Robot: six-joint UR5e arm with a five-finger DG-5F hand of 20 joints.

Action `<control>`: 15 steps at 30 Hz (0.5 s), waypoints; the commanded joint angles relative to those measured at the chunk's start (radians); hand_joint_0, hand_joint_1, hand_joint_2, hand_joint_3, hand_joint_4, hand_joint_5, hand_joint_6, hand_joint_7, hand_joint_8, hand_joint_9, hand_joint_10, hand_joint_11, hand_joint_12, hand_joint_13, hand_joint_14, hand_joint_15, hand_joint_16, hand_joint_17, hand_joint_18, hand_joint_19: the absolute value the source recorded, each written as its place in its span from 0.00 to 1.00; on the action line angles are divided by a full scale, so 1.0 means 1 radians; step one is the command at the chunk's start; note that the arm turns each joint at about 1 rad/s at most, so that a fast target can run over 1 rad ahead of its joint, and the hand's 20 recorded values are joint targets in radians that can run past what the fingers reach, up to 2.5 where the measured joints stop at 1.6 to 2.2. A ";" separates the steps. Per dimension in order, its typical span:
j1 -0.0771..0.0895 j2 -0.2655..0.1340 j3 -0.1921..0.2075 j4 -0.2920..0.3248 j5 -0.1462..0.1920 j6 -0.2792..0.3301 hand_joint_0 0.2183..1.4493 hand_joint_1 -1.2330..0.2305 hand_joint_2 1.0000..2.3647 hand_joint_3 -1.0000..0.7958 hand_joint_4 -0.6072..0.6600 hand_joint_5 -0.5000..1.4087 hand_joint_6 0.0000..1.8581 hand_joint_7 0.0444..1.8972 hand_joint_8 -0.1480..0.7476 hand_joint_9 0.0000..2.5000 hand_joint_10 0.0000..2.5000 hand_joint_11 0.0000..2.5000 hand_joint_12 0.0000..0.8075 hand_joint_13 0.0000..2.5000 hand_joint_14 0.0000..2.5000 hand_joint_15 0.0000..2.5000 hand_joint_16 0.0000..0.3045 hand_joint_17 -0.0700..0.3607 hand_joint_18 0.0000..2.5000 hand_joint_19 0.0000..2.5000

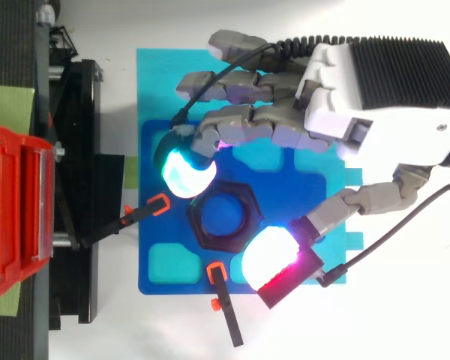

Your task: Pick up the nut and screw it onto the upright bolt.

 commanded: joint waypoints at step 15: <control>-0.059 0.001 0.000 -0.017 -0.080 -0.008 0.24 0.50 0.00 0.28 0.52 0.31 0.27 0.68 0.32 0.62 0.00 0.02 0.32 0.33 0.00 0.00 0.09 0.31 0.22 0.04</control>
